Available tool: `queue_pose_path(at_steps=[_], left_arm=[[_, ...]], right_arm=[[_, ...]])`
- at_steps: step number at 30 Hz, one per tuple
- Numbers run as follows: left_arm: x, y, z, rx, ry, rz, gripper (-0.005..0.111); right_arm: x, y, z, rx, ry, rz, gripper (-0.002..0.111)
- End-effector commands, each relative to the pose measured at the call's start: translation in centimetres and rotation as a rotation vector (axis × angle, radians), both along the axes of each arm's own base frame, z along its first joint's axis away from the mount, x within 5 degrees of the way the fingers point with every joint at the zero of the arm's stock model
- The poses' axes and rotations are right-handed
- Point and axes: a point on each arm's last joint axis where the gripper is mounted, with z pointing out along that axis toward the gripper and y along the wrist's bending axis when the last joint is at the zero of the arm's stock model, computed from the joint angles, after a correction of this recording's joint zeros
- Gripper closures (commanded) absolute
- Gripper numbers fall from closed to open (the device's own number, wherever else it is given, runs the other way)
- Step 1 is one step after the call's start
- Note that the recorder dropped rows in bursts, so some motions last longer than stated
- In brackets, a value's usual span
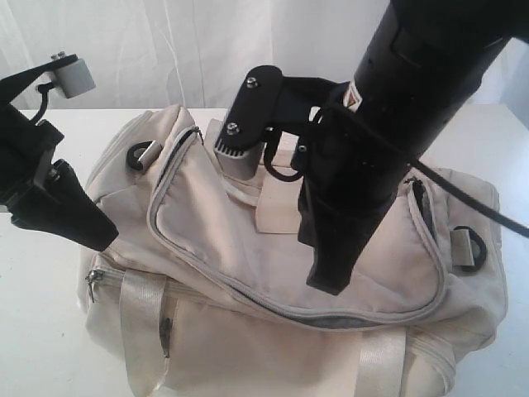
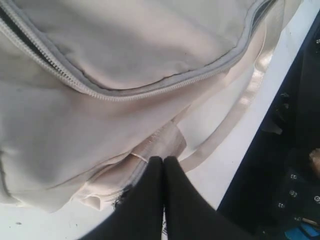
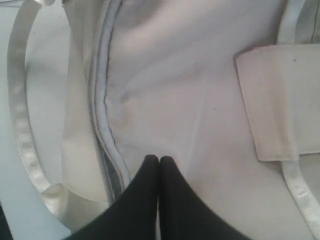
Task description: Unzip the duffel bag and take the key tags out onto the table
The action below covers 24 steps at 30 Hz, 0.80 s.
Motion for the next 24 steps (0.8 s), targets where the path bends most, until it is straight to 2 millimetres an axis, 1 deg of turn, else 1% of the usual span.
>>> queue_pose_path(at_steps=[1,3,5,7,8,9,10,16,24], left_arm=[[-0.6,-0.1,0.2,-0.020,0.022,-0.018,0.106],[-0.6,-0.1,0.2,-0.020,0.022,-0.018,0.106],[-0.6,-0.1,0.2,-0.020,0.022,-0.018,0.106],[-0.6,-0.1,0.1,-0.020,0.023,-0.019,0.106],[-0.6,-0.1,0.1,-0.020,0.023,-0.019,0.106],[-0.6,-0.1,0.1,-0.020,0.025,-0.020,0.106],[-0.6,-0.1,0.2,-0.022,0.025,-0.019,0.106],[-0.7,-0.2,0.2,-0.026,0.028,-0.020,0.106],[-0.7,-0.2,0.2,-0.029,0.029,-0.020,0.106]], right_arm=[[0.2,-0.6,-0.5,-0.025,0.057,0.010,0.105],[0.2,-0.6,-1.4,-0.050,0.085,0.009,0.095],[0.1,-0.6,-2.4,-0.074,0.109,0.009,0.081],[0.2,-0.5,-3.4,-0.084,0.118,0.006,0.064],[0.3,-0.4,-3.7,-0.078,0.112,0.004,0.058],[0.3,-0.4,-4.0,-0.074,0.108,0.002,0.055],[0.4,-0.4,-4.2,-0.067,0.101,0.000,0.053],[0.5,-0.4,-5.1,-0.053,0.074,-0.003,0.054],[0.6,-1.0,-6.9,-0.105,0.031,0.010,0.054]])
